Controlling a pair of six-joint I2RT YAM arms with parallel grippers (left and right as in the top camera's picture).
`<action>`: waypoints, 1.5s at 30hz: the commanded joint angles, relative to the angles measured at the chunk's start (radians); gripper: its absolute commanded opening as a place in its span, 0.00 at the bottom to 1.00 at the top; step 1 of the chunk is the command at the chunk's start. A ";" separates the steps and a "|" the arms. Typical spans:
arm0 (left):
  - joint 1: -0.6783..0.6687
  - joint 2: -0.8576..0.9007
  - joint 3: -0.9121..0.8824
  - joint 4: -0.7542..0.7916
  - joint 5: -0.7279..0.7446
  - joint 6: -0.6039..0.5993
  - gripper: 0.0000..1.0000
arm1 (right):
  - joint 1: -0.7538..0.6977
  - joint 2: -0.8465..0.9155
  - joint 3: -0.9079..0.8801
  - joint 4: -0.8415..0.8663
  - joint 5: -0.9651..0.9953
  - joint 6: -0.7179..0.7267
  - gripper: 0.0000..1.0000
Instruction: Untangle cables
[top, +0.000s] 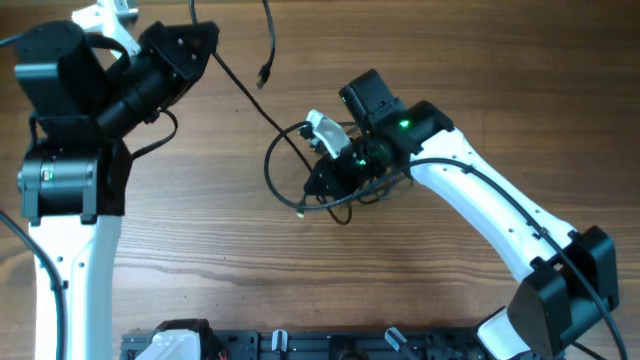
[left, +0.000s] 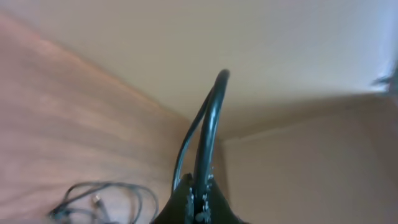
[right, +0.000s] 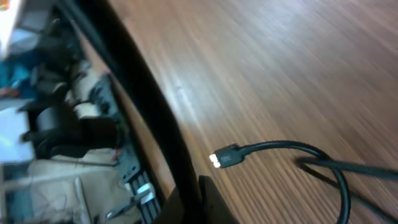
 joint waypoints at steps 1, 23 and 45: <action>0.004 0.058 0.008 -0.081 -0.092 0.031 0.04 | -0.002 -0.032 0.190 -0.174 0.280 0.144 0.04; -0.157 0.205 0.008 -0.178 -0.248 0.129 0.04 | 0.042 0.217 0.150 -0.289 0.731 0.607 0.04; -0.182 0.205 0.008 -0.310 -0.333 0.221 0.04 | 0.021 -0.020 0.439 -0.253 0.472 0.228 0.04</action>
